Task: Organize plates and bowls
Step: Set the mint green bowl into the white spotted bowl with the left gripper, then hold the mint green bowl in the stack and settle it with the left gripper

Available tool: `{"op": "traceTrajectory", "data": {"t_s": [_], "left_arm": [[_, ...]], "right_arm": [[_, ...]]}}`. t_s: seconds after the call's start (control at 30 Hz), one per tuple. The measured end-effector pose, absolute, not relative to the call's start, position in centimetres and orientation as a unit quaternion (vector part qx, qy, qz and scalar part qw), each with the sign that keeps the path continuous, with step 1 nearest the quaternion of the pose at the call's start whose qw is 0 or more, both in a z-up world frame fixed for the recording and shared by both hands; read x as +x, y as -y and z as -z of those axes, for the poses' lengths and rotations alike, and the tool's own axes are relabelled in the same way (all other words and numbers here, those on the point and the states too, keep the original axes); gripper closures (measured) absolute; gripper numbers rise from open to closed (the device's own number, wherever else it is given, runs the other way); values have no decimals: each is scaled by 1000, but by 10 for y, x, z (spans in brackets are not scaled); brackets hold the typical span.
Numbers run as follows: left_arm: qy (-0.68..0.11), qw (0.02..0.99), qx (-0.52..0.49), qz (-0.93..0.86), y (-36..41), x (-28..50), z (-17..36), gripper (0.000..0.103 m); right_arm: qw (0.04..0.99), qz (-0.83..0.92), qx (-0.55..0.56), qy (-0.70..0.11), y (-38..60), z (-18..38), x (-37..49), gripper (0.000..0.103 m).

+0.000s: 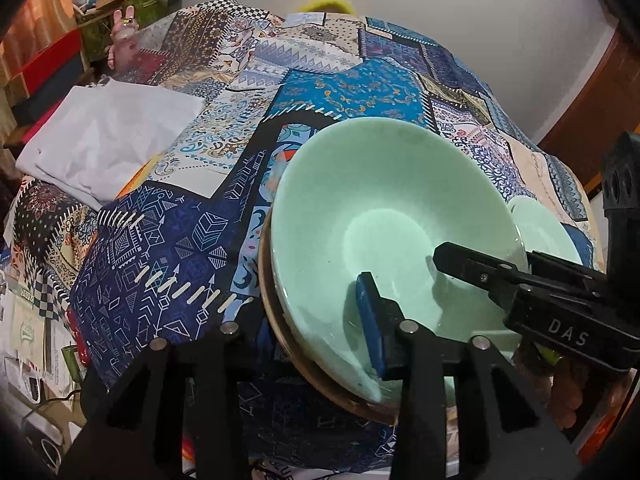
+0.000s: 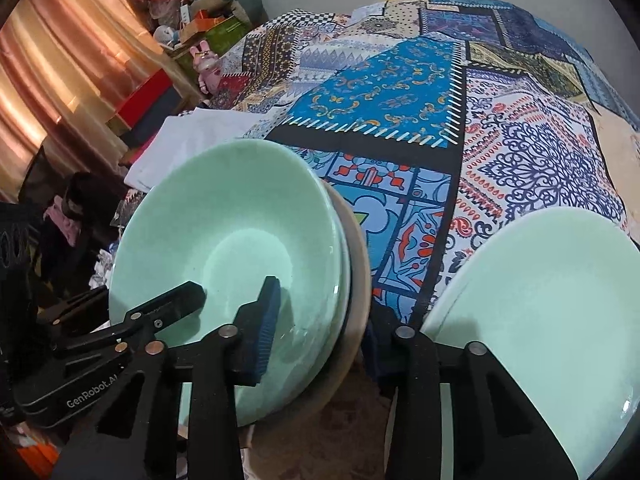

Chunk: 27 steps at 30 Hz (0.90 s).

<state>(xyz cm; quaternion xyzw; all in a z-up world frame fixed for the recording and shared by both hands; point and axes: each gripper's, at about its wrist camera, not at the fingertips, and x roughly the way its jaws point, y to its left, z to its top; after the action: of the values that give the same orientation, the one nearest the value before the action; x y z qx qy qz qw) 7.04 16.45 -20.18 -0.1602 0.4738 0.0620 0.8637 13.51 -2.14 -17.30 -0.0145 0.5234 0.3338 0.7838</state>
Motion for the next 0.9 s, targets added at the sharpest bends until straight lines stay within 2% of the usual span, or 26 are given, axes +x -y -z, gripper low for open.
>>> {"op": "traceTrajectory", "data": {"t_s": [0.9], "left_arm": [[-458,873,-159,-52,-151,71,171,65]], "right_arm": [[806,-330,7,-491,40,145,133,71]]}}
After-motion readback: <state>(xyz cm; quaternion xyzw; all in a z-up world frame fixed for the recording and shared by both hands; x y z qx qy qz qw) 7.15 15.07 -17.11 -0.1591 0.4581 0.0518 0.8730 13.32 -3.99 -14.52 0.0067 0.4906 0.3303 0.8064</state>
